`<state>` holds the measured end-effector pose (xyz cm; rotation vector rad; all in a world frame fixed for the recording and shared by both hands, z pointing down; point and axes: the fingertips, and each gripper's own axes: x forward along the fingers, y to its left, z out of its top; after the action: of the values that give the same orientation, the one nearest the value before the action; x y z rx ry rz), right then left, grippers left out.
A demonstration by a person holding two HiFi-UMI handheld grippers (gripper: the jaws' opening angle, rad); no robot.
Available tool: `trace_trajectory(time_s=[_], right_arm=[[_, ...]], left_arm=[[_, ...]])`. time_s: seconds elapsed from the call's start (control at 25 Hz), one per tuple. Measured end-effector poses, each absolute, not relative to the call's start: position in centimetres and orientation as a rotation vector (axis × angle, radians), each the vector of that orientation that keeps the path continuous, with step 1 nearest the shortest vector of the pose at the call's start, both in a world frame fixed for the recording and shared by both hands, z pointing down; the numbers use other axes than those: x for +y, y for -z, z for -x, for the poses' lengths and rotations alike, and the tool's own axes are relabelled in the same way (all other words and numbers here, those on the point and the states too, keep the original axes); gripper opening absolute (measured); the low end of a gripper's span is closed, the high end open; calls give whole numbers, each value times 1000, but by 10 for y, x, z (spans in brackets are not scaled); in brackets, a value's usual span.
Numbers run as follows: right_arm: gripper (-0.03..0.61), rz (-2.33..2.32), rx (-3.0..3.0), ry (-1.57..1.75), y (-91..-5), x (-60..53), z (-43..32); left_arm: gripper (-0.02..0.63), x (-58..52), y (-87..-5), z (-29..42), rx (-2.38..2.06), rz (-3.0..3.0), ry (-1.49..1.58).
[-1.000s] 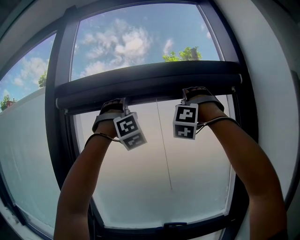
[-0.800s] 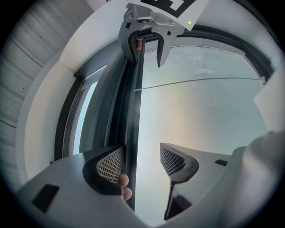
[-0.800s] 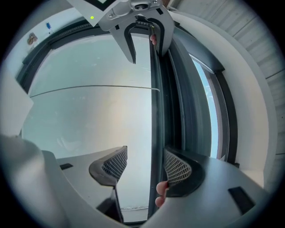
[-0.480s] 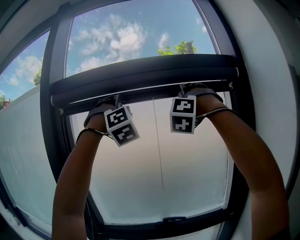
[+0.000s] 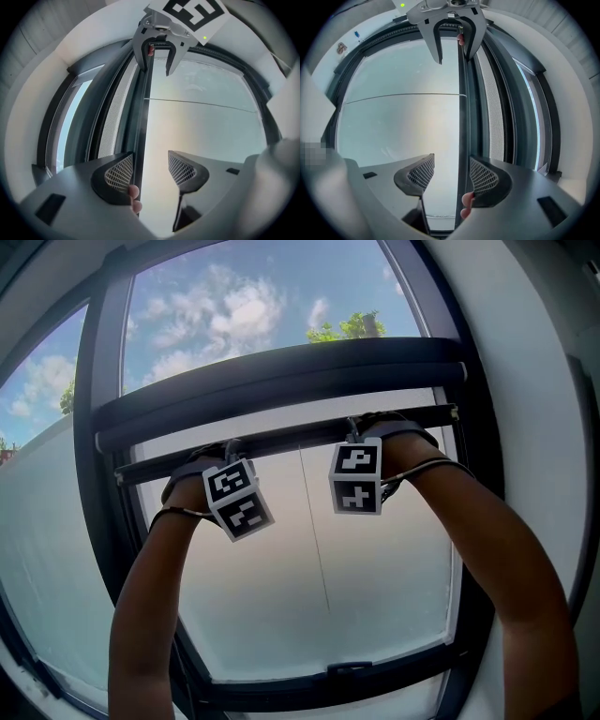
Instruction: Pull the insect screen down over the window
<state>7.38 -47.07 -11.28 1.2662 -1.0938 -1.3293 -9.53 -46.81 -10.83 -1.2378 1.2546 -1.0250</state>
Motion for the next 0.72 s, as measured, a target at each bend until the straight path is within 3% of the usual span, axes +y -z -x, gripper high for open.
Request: trace_trajectory(time_s=[0.72], right_arm=[[236,-1181,-1147,1308,53,-469,-75]], left_arm=[[238,-466,50,92,1203,1298,1084]])
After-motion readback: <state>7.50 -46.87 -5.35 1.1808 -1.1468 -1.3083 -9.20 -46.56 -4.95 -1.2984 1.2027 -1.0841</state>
